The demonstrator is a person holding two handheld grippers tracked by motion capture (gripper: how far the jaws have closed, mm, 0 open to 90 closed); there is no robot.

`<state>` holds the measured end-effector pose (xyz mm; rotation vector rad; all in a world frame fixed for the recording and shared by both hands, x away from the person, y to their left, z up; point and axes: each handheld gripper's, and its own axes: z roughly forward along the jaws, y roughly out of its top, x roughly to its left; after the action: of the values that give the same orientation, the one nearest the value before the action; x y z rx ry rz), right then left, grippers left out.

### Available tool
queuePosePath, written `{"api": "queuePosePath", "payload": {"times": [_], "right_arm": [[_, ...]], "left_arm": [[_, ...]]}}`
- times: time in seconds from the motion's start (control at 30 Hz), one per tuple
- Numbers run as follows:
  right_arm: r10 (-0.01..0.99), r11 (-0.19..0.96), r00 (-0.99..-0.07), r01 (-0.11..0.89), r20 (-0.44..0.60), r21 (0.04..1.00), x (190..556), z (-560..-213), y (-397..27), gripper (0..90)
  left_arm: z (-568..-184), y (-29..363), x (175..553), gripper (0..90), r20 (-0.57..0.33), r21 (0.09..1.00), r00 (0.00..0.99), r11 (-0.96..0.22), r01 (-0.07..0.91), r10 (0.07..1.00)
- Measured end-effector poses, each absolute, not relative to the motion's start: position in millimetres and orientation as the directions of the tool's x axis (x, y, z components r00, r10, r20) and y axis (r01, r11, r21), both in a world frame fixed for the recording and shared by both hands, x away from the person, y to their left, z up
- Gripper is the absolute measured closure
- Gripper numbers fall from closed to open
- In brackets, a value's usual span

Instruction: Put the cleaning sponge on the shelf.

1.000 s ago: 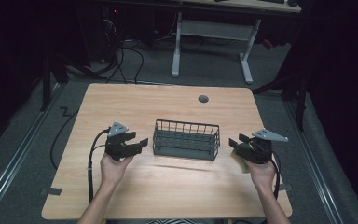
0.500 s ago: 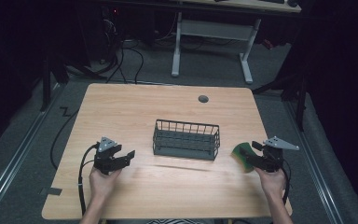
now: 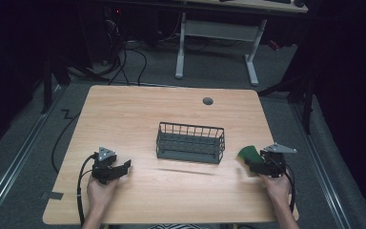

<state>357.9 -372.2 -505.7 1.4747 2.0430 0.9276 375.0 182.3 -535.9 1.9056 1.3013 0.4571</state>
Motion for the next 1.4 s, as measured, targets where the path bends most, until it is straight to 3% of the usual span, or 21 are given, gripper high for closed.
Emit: {"api": "queuePosePath", "payload": {"times": [0.3, 0.47, 0.8, 1.2, 1.4], "right_arm": [[0.947, 0.231, -0.322, 0.675, -0.002, 0.701, 368.2, -513.8, -370.9, 19.9], [0.944, 0.249, -0.330, 0.672, -0.019, 0.697, 369.7, -516.3, -370.9, 26.8], [0.942, 0.268, -0.332, 0.668, -0.044, 0.694, 367.4, -515.1, -370.0, 29.9], [0.935, 0.259, -0.354, 0.637, -0.023, 0.726, 359.5, -497.8, -364.0, 30.4], [0.930, 0.201, -0.365, 0.620, 0.052, 0.758, 356.5, -489.4, -366.1, 30.5]], "left_arm": [[-536.0, 179.0, 374.7, 32.4, -0.096, 0.756, 0.421, -0.209, 0.621, 0.902], [-536.2, 177.8, 374.5, 31.4, -0.089, 0.756, 0.421, -0.214, 0.619, 0.903], [-536.2, 176.8, 374.4, 30.5, -0.081, 0.754, 0.424, -0.222, 0.618, 0.902], [-536.3, 172.8, 373.9, 29.5, -0.049, 0.749, 0.431, -0.252, 0.613, 0.901], [-536.5, 169.4, 373.5, 28.2, -0.019, 0.743, 0.433, -0.277, 0.609, 0.901]]}}
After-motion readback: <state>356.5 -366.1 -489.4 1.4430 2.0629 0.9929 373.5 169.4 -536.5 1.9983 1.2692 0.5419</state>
